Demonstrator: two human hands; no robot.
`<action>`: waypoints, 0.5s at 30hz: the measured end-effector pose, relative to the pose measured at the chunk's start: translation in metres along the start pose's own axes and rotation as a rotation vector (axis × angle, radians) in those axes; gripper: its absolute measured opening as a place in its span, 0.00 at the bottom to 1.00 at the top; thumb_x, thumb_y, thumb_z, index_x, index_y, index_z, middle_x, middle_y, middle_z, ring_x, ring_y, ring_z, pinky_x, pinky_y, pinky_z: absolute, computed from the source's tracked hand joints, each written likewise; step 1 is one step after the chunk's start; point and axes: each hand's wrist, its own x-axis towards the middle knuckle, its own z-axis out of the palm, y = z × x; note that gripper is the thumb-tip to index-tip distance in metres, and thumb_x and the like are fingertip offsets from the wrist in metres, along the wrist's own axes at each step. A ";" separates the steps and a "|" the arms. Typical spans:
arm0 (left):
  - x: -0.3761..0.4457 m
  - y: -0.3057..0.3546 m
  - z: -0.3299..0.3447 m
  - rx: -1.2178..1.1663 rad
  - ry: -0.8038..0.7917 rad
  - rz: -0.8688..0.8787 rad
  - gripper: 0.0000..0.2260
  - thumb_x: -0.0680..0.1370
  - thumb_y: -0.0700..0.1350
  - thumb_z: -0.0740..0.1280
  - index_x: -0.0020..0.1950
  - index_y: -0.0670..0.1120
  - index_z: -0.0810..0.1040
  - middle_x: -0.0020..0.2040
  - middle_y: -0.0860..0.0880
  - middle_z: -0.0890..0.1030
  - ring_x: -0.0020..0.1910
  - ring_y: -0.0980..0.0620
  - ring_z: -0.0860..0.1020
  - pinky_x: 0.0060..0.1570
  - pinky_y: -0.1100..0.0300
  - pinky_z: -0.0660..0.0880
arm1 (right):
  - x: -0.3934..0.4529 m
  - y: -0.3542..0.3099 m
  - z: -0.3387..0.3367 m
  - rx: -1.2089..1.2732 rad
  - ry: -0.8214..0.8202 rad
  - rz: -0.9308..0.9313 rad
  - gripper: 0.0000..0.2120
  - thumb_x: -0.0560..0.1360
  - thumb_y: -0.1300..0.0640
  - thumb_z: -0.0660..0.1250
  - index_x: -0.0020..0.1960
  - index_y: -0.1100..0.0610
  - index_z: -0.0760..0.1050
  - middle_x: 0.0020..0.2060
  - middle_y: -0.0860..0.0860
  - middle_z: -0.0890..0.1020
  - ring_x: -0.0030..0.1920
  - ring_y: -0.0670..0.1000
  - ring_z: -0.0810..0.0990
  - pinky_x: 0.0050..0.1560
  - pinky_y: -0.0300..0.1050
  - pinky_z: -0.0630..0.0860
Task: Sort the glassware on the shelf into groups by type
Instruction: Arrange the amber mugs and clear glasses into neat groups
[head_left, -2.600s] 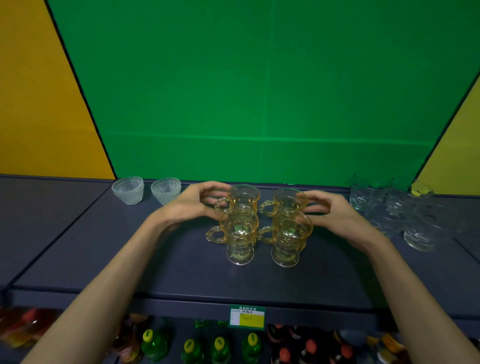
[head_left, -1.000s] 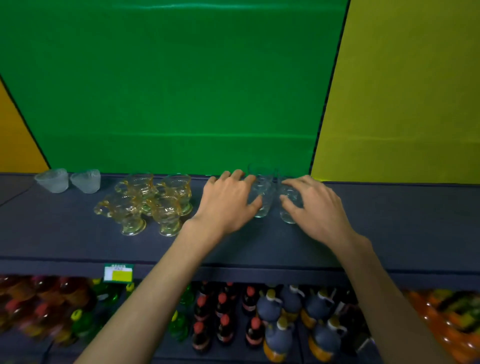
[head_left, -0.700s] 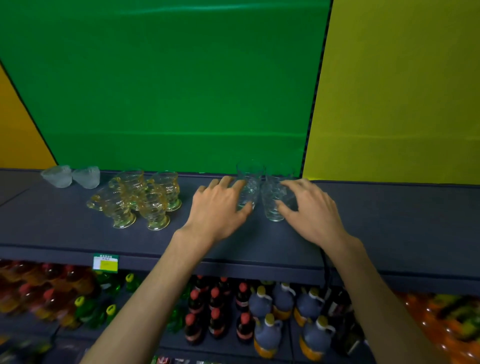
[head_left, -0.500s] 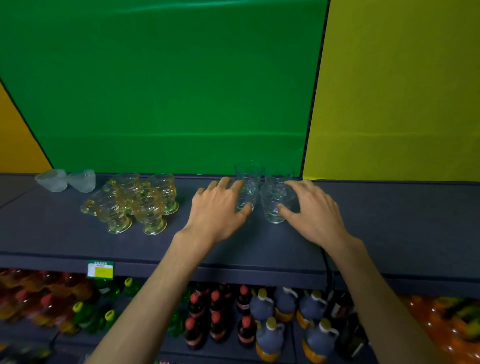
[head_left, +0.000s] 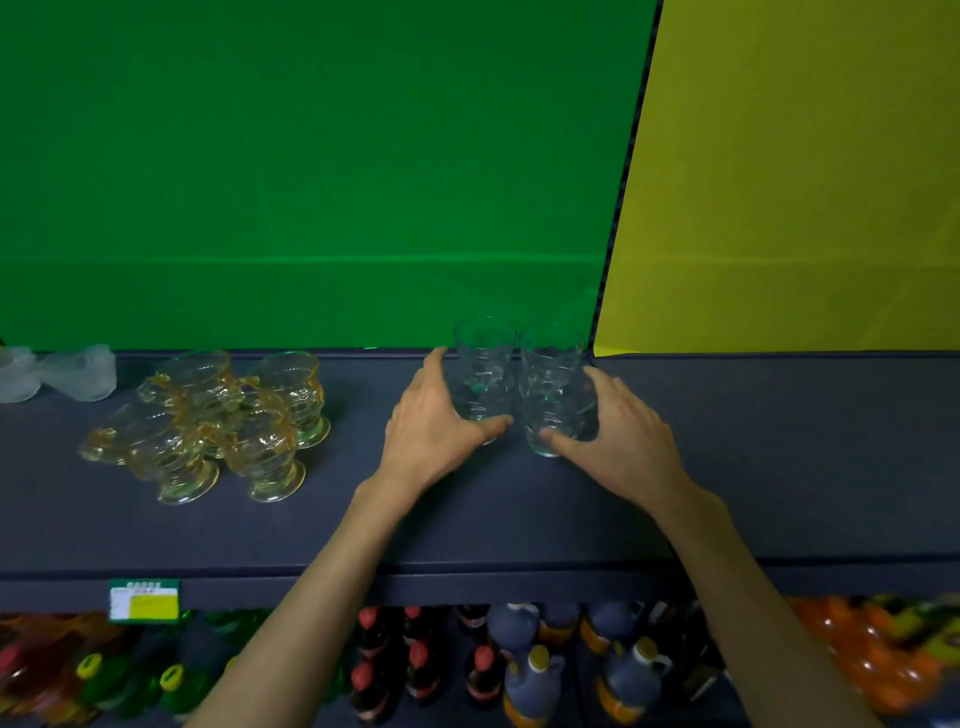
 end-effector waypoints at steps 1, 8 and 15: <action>0.003 -0.002 0.003 -0.063 -0.015 -0.018 0.50 0.63 0.63 0.78 0.78 0.49 0.59 0.71 0.48 0.73 0.68 0.46 0.73 0.65 0.47 0.73 | 0.001 0.000 0.002 0.004 0.000 0.008 0.48 0.70 0.30 0.69 0.79 0.52 0.55 0.73 0.50 0.69 0.72 0.55 0.70 0.66 0.53 0.70; 0.011 -0.010 0.017 -0.230 0.021 -0.049 0.40 0.62 0.57 0.81 0.70 0.51 0.68 0.58 0.54 0.79 0.59 0.51 0.77 0.59 0.53 0.75 | 0.011 -0.001 0.008 0.062 0.013 0.020 0.45 0.67 0.31 0.72 0.75 0.51 0.61 0.68 0.47 0.75 0.66 0.52 0.75 0.60 0.50 0.72; -0.013 -0.015 0.010 -0.239 0.016 -0.027 0.40 0.61 0.57 0.82 0.68 0.54 0.68 0.55 0.57 0.79 0.54 0.57 0.78 0.53 0.60 0.75 | 0.016 0.007 0.010 0.124 -0.016 -0.009 0.47 0.66 0.31 0.73 0.76 0.51 0.61 0.63 0.45 0.77 0.63 0.51 0.77 0.58 0.51 0.75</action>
